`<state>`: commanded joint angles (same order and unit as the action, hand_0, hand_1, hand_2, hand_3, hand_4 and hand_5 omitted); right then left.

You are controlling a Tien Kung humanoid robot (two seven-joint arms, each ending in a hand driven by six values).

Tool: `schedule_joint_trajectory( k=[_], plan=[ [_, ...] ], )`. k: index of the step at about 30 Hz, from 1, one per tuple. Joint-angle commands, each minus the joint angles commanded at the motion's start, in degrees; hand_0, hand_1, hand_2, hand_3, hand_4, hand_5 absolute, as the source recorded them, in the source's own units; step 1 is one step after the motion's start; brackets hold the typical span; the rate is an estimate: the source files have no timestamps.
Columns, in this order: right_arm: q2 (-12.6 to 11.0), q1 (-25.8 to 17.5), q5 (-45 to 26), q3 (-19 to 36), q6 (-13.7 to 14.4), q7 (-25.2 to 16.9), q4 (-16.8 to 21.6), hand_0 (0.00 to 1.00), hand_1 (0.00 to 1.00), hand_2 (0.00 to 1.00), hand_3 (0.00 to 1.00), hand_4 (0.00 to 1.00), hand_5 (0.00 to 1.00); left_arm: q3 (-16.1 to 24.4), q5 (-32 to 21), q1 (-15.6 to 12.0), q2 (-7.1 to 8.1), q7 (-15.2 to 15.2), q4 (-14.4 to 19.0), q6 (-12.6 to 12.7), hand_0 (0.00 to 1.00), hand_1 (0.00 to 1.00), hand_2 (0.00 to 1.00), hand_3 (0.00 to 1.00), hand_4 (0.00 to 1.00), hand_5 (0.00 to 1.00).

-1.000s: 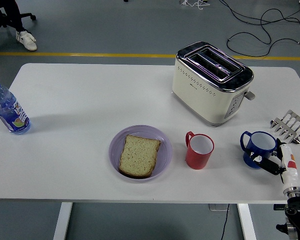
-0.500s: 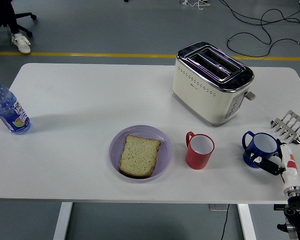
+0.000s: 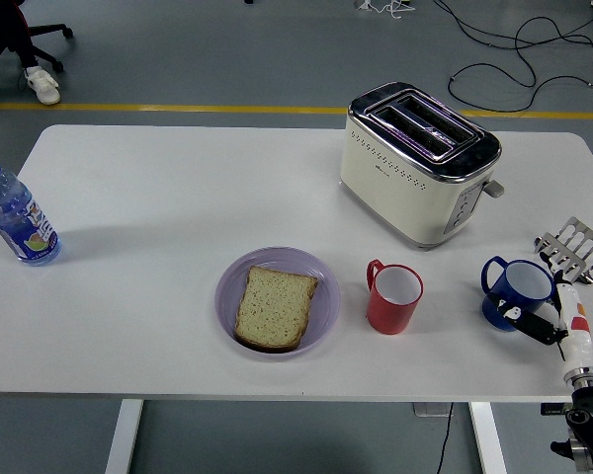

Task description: Pick up the cup,pour liquid into bread,place the cup on the desk

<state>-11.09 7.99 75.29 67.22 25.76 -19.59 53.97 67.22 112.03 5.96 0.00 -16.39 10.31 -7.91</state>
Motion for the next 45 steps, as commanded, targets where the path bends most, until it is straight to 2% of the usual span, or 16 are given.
schedule_joint_trajectory(
  k=[4, 5, 10, 11, 14, 19, 24, 35, 40, 45],
  plan=[
    [0.1, 0.0, 0.2, 0.2, -0.2, -0.1, 0.1, 0.776, 0.672, 0.843, 0.998, 0.886, 0.042, 0.0, 0.1, 0.1, 0.00, 0.0, 0.0, 0.0, 0.656, 0.689, 0.708, 0.590, 0.296, 0.896],
    [0.1, 0.0, 0.2, 0.2, -0.2, -0.1, 0.1, 0.833, 0.734, 0.892, 0.998, 0.887, 0.041, 0.0, 0.1, 0.1, 0.00, 0.0, 0.0, 0.0, 0.656, 0.689, 0.708, 0.590, 0.296, 0.896],
    [-0.1, -0.1, 0.1, 0.4, -1.4, -0.3, 0.0, 0.833, 0.734, 0.892, 0.998, 0.887, 0.041, 1.4, 1.9, 0.3, 0.00, 0.0, 0.0, 0.0, 0.656, 0.689, 0.708, 0.590, 0.296, 0.896],
    [-0.1, -0.2, 0.2, 0.5, -1.6, -0.3, -0.1, 0.869, 0.785, 0.912, 0.998, 0.886, 0.038, 1.4, 2.0, 0.3, 0.00, 0.0, 0.0, 0.0, 0.656, 0.689, 0.708, 0.591, 0.295, 0.895],
    [-0.1, -0.3, 0.3, 0.6, -1.6, -0.5, 0.0, 0.869, 0.785, 0.912, 0.998, 0.886, 0.038, 1.2, 1.7, 0.2, 0.00, 0.0, 0.0, -0.1, 0.656, 0.689, 0.708, 0.591, 0.295, 0.895],
    [-0.3, -1.0, 0.0, 1.2, -0.9, -1.7, 2.2, 0.897, 0.826, 0.950, 0.998, 0.885, 0.034, 1.1, 1.6, 0.3, 0.00, 0.0, 0.0, -0.2, 0.656, 0.689, 0.708, 0.590, 0.295, 0.896],
    [-0.6, -2.3, 0.4, 2.2, -0.7, -1.8, 6.7, 0.917, 0.838, 0.963, 0.998, 0.887, 0.024, 0.7, 1.2, 0.2, 0.00, 0.0, 0.0, -0.2, 0.656, 0.689, 0.708, 0.590, 0.296, 0.895],
    [-1.8, -6.1, 0.9, 4.0, -0.7, -0.2, 19.3, 0.921, 0.844, 0.964, 0.998, 0.890, 0.023, 0.5, 1.0, -0.2, 0.00, -0.1, 0.0, -0.2, 0.656, 0.689, 0.708, 0.590, 0.296, 0.892],
    [-2.1, -6.9, -1.3, 6.6, -0.5, 0.5, 25.3, 0.921, 0.844, 0.964, 0.998, 0.890, 0.023, 0.7, 1.4, -0.2, 0.00, -0.1, 0.0, -0.2, 0.656, 0.689, 0.708, 0.590, 0.296, 0.892],
    [-2.2, -7.8, -5.1, 9.7, -0.5, 0.7, 29.3, 0.908, 0.842, 0.943, 0.998, 0.885, 0.038, 0.4, 0.9, -0.1, 0.00, -0.1, 0.0, -0.2, 0.656, 0.689, 0.708, 0.590, 0.295, 0.891]
  ],
)
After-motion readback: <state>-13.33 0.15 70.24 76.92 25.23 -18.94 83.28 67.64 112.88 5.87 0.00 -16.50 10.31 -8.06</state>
